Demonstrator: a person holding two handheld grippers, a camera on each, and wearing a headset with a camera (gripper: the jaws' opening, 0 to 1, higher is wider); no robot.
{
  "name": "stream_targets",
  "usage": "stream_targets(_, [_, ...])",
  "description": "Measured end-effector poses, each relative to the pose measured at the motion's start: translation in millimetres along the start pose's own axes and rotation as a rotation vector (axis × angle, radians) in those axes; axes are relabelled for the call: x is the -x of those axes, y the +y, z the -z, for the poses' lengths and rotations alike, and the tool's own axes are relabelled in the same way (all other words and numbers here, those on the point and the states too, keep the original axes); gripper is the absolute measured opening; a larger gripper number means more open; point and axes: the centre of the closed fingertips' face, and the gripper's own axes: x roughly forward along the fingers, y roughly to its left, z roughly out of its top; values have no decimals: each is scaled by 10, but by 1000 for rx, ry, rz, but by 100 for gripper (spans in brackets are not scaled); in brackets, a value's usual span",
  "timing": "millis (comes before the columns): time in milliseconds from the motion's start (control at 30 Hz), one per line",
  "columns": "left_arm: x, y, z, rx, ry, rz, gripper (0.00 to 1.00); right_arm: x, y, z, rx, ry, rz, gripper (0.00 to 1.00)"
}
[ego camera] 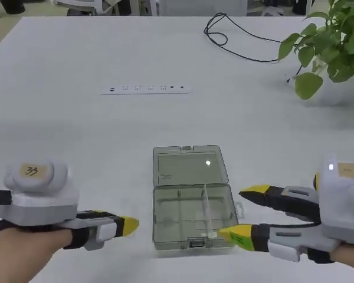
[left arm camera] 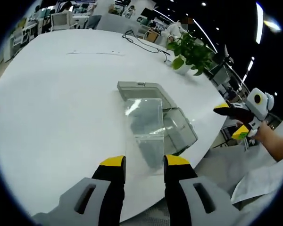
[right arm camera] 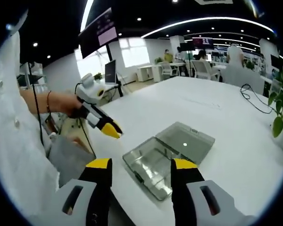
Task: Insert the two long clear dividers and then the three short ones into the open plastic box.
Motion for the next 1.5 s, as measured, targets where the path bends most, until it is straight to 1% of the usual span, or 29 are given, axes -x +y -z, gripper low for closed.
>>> stream_targets(67, [6,-83,-51,-1,-26,21,30,-38,2,-104,-42,-27,10,50])
stream_targets(100, [4,-143,-83,5,-42,41,30,-58,9,-165,-55,-43,11,50])
stream_targets(167, [4,-207,-115,12,-58,61,30,-89,11,-243,-83,-61,18,49])
stream_targets(233, [1,-293,-150,9,-76,88,30,-115,21,-301,-96,-74,21,46])
stream_targets(267, [-2,-332,-174,13,-89,99,30,-136,25,-327,-111,-75,25,44])
stream_targets(400, [-20,-451,-227,9,-116,132,30,-218,68,-388,-165,-72,27,36])
stream_targets(467, [-33,-524,-260,6,-129,157,30,-259,104,-394,-192,-64,28,33])
stream_targets(533, [-41,-578,-282,-2,-138,169,30,-292,133,-408,-218,-63,27,31])
stream_targets(633, [-50,-670,-314,-17,-151,192,30,-349,136,-396,-244,-52,49,28])
stream_targets(733, [-54,-729,-333,-30,-159,206,30,-391,150,-403,-286,-57,60,26])
stream_targets(800, [-53,-765,-337,-44,-162,214,30,-413,163,-412,-289,-59,66,24])
stream_targets(900, [-57,-777,-337,-72,-165,218,30,-438,166,-402,-326,-57,77,22])
stream_targets(1000, [-50,-810,-358,-87,-174,226,30,-446,157,-389,-344,-55,91,19])
stream_targets(1067, [-47,-835,-369,-108,-177,230,30,-452,149,-381,-359,-56,98,18])
stream_targets(1267, [-51,-875,-372,-154,-175,233,30,-457,158,-387,-382,-63,108,15])
stream_targets(1333, [-50,-890,-375,-162,-177,235,30,-461,153,-383,-391,-63,114,13])
stream_targets(1367, [-50,-893,-374,-164,-177,236,30,-460,153,-376,-398,-62,117,9])
stream_targets(1400, [-53,-895,-377,-167,-179,234,30,-461,156,-385,-414,-69,119,8])
stream_targets(1433, [-53,-895,-385,-168,-183,233,30,-459,145,-395,-444,-80,134,8])
stream_targets(1500, [-60,-908,-395,-168,-188,235,30,-462,154,-400,-471,-83,134,7])
